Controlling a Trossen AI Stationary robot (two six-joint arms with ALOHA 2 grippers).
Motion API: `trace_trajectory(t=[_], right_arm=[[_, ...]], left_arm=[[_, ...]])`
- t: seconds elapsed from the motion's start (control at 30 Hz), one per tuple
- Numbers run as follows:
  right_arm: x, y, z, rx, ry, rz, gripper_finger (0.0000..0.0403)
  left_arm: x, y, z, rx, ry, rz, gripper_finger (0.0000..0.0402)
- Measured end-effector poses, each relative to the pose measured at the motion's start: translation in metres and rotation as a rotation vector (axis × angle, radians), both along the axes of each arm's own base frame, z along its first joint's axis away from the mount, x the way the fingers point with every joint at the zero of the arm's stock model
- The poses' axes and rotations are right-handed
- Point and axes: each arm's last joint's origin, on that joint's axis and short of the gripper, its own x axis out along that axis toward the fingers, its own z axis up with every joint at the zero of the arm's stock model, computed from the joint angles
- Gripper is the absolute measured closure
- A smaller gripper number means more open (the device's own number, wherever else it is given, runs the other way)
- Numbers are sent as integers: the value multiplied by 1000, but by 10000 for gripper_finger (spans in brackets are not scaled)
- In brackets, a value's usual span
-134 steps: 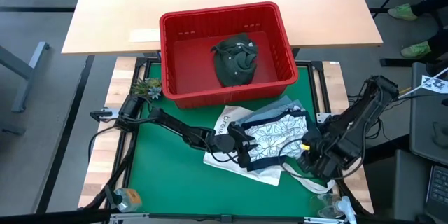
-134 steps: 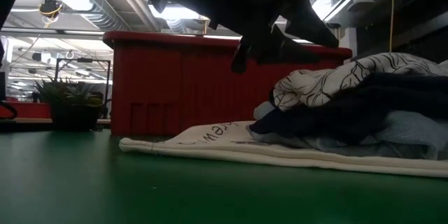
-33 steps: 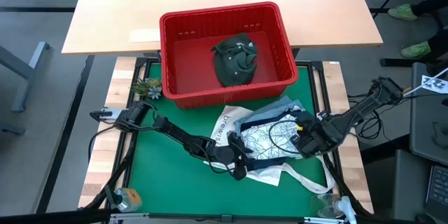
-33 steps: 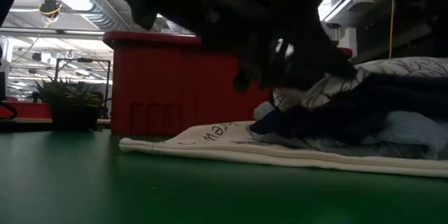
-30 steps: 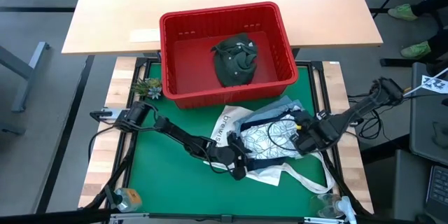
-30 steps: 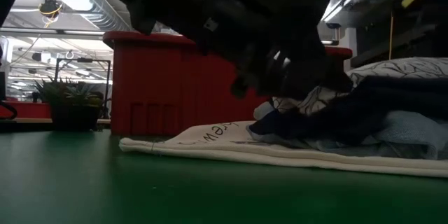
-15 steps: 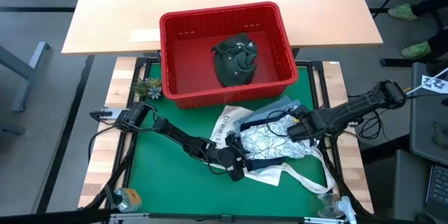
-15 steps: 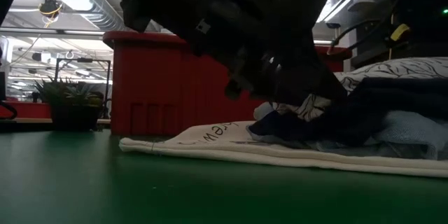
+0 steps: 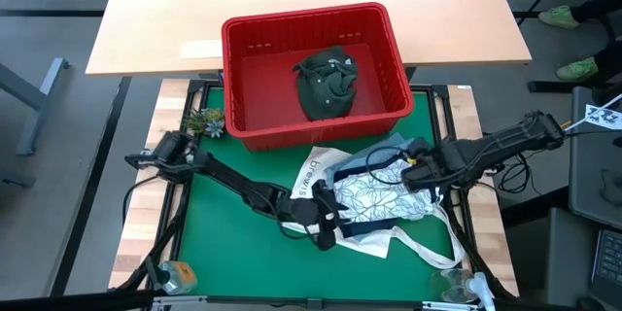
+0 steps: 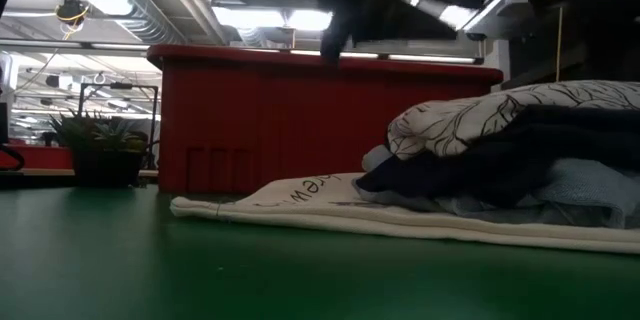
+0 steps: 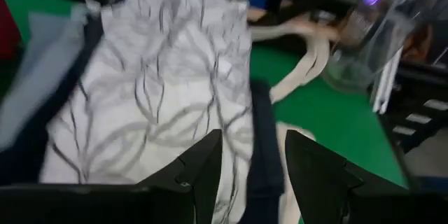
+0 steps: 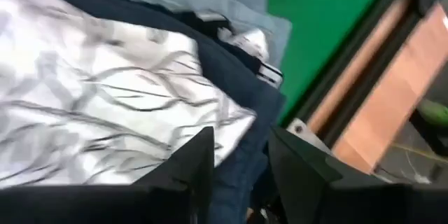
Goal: Fold laundry
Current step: Fold the patterned white shirt
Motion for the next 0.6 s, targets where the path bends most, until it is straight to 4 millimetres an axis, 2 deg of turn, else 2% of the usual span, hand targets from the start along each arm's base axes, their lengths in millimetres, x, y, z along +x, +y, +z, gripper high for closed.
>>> trace_trajectory(t=[0.27,0.4,0.6], right_arm=[[9,3,32,39,-111,108,267],[17,5,37,40,-192,139,267],[32,9,40,11,-315,287,267]], left_arm=[[-20,5,53,79,-60,-40,250],[-29,9,77,119,-112,-53,250],[-41,14,104,177,-175,-46,250]])
